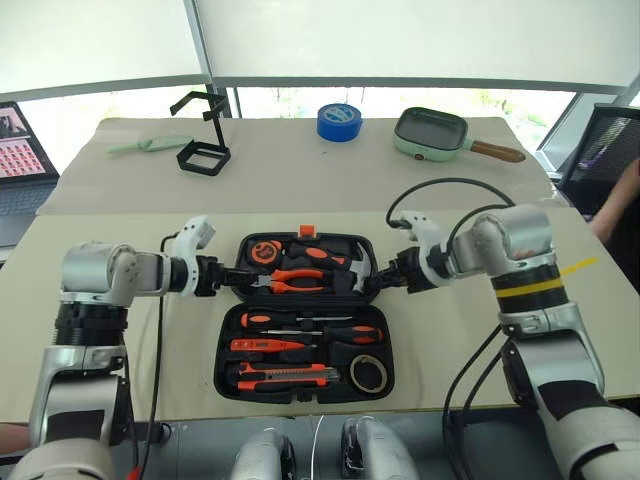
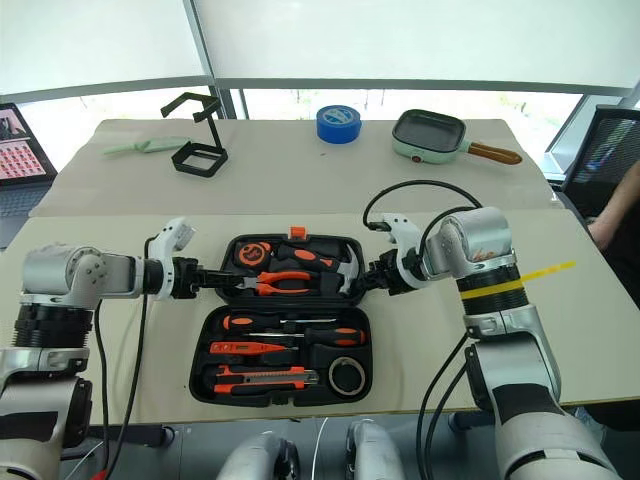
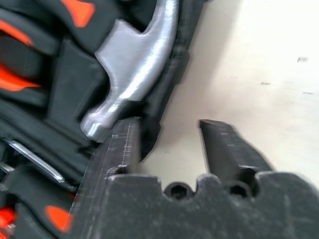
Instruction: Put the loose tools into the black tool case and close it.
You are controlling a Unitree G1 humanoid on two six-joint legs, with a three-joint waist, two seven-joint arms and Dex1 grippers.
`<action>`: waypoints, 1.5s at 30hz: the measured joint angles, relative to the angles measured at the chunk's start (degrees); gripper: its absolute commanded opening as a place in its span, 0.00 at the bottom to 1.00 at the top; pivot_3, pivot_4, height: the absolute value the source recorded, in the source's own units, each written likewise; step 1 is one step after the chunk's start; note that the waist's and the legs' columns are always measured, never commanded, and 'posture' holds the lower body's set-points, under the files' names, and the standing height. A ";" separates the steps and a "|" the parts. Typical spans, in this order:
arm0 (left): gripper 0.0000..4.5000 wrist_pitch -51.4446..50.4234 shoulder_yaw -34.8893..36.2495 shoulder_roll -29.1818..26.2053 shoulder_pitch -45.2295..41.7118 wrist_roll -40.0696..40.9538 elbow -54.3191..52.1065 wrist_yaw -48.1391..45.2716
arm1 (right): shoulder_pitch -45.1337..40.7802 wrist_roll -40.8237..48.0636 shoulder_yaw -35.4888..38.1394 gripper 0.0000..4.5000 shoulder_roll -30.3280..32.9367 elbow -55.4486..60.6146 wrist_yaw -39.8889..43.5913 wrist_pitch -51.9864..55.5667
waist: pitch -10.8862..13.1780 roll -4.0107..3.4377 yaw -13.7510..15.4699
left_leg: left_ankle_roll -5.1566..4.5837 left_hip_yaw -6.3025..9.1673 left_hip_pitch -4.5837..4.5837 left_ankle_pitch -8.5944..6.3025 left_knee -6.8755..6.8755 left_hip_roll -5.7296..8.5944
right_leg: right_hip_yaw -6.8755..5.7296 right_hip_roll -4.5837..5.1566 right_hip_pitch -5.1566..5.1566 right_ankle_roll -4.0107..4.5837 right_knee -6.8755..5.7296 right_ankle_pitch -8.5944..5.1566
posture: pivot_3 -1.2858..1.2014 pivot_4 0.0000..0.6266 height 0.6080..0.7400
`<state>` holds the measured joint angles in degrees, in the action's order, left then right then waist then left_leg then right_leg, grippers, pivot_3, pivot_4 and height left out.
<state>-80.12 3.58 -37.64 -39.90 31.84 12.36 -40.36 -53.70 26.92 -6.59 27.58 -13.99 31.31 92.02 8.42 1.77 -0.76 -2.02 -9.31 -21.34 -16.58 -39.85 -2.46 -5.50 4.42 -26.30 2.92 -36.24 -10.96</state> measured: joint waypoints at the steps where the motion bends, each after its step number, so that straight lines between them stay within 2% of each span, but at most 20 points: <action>1: 0.45 -0.34 0.75 0.12 0.02 0.11 0.37 0.13 | 0.09 0.15 0.36 0.10 0.02 0.00 -0.16 0.00 | 0.00 0.00 0.06 | 0.00 0.00 0.01 0.00 0.00 0.01 | 0.00 0.01 0.01 0.00 0.00 0.00 | 0.52 0.24 1.00; 2: 0.37 -0.60 1.40 0.17 0.02 0.19 0.65 0.18 | 0.17 0.29 0.67 0.02 0.02 0.00 -0.28 -0.02 | 0.00 0.00 0.13 | 0.00 0.00 0.03 0.00 0.00 0.02 | -0.01 0.03 0.03 0.00 -0.01 0.00 | 0.52 0.24 1.00; 3: 0.33 -0.91 2.08 0.18 0.03 0.24 0.88 0.25 | 0.19 0.33 1.04 0.00 0.12 -0.03 -0.42 -0.03 | 0.00 0.00 0.24 | 0.00 0.02 0.06 0.00 0.00 0.04 | -0.01 0.04 0.07 -0.01 -0.01 0.00 | 0.52 0.24 1.00; 4: 0.24 -0.93 2.59 0.64 0.09 0.28 0.92 0.36 | 0.24 0.34 1.21 0.00 0.10 -0.07 -0.64 -0.03 | 0.00 0.00 0.32 | 0.00 0.02 0.08 0.00 -0.01 0.05 | -0.02 0.06 0.10 -0.01 -0.01 0.01 | 0.52 0.24 1.00; 5: 0.19 -0.78 3.27 1.00 0.25 0.29 0.93 0.49 | 0.34 0.34 1.66 0.00 0.03 -0.13 -0.95 -0.03 | -0.01 0.00 0.38 | 0.00 0.02 0.08 0.00 -0.01 0.06 | -0.01 0.09 0.10 -0.03 0.00 0.02 | 0.52 0.24 1.00; 8: 0.11 1.19 6.06 2.28 2.02 0.42 0.89 0.80 | 0.77 0.22 3.63 0.00 -0.96 -0.38 -2.17 0.00 | -0.01 -0.01 0.36 | 0.00 0.01 0.11 0.01 -0.01 0.07 | 0.01 0.15 0.12 -0.05 -0.02 0.04 | 0.52 0.24 1.00; 13: 0.10 7.23 10.98 4.73 7.93 1.10 -2.60 1.34 | 4.49 -0.21 9.42 0.00 -4.47 2.89 -4.34 -3.16 | -0.01 0.00 -0.04 | 0.12 0.02 0.12 0.19 0.02 0.06 | 0.02 0.43 0.09 -0.08 -0.05 0.05 | 0.52 0.24 1.00; 20: 0.10 21.57 14.25 5.13 18.21 1.93 -9.75 -4.01 | 13.27 -0.26 8.98 0.00 -3.87 15.88 -2.79 -15.99 | 0.01 -0.02 -0.17 | 0.16 0.00 -0.02 0.22 0.14 0.01 | 0.02 0.30 -0.09 0.02 0.01 0.09 | 0.52 0.24 1.00; 25: 0.10 33.46 15.42 7.99 23.08 1.56 -11.84 -5.57 | 18.80 -1.28 7.57 0.00 -2.24 23.02 -1.37 -24.90 | 0.02 -0.01 -0.06 | 0.13 0.01 -0.22 0.22 0.13 0.00 | 0.01 0.19 -0.19 0.03 0.15 0.09 | 0.52 0.24 1.00; 29: 0.10 50.41 13.99 9.26 29.16 -2.68 -15.12 -9.19 | 26.08 -5.08 5.49 0.00 0.27 27.66 1.47 -40.69 | 0.02 -0.01 0.07 | 0.08 0.00 -0.36 0.19 0.15 -0.01 | 0.00 0.01 -0.28 0.02 0.25 0.09 | 0.52 0.24 1.00; 33: 0.10 69.34 12.52 12.95 34.62 -7.34 -15.72 -10.87 | 37.85 -16.22 1.55 0.00 6.09 28.48 4.64 -71.78 | 0.03 0.00 0.63 | -0.12 -0.05 -0.42 0.06 0.13 0.05 | 0.00 0.03 -0.28 -0.28 0.36 -0.08 | 0.52 0.24 1.00; 36: 0.10 84.54 10.88 11.86 38.73 -13.31 -15.15 -12.62 | 44.35 -24.46 0.43 0.00 8.78 23.10 3.84 -97.25 | 0.03 -0.01 0.62 | -0.15 -0.19 -0.05 0.04 0.15 0.03 | 0.06 0.03 -0.03 -0.54 0.38 -0.25 | 0.52 0.24 1.00; 41: 0.10 100.63 9.99 10.99 44.53 -20.89 -11.11 -11.60 | 47.97 -36.00 0.65 0.00 12.54 11.71 -3.45 -124.73 | 0.04 0.04 0.88 | -0.07 -0.21 0.16 -0.43 0.10 -0.06 | 0.11 0.42 0.14 -0.62 0.35 -0.31 | 0.52 0.24 1.00; 43: 0.22 109.14 9.98 9.58 47.52 -24.58 -10.09 -10.74 | 49.13 -40.45 0.82 0.17 14.43 6.55 -7.82 -133.45 | -0.01 0.04 1.44 | -0.18 -0.21 0.21 -0.52 0.11 -0.05 | 0.10 0.61 0.17 -0.45 0.32 -0.41 | 0.52 0.24 1.00; 44: 0.26 112.30 9.90 8.94 48.61 -25.46 -9.45 -10.57 | 49.61 -41.56 0.72 0.23 15.03 4.46 -8.32 -135.87 | -0.05 0.05 1.55 | -0.22 -0.23 0.22 -0.54 0.11 -0.06 | 0.05 0.69 0.20 -0.44 0.31 -0.42 | 0.52 0.24 1.00; 45: 0.35 114.74 9.78 8.16 49.90 -26.01 -8.76 -10.58 | 50.06 -42.59 0.52 0.30 15.67 2.47 -8.43 -137.22 | -0.10 0.12 1.59 | -0.26 -0.25 0.22 -0.56 0.11 -0.06 | 0.03 0.71 0.20 -0.42 0.32 -0.43 | 0.52 0.24 1.00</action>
<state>34.62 13.36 -29.47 9.99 5.83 3.61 -50.94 -3.64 -15.67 -6.07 43.25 -11.52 22.88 -45.19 8.33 1.90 0.83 -2.28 -9.55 -21.12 -17.14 -39.75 -2.52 -5.47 5.13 -26.10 2.49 -35.92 -11.38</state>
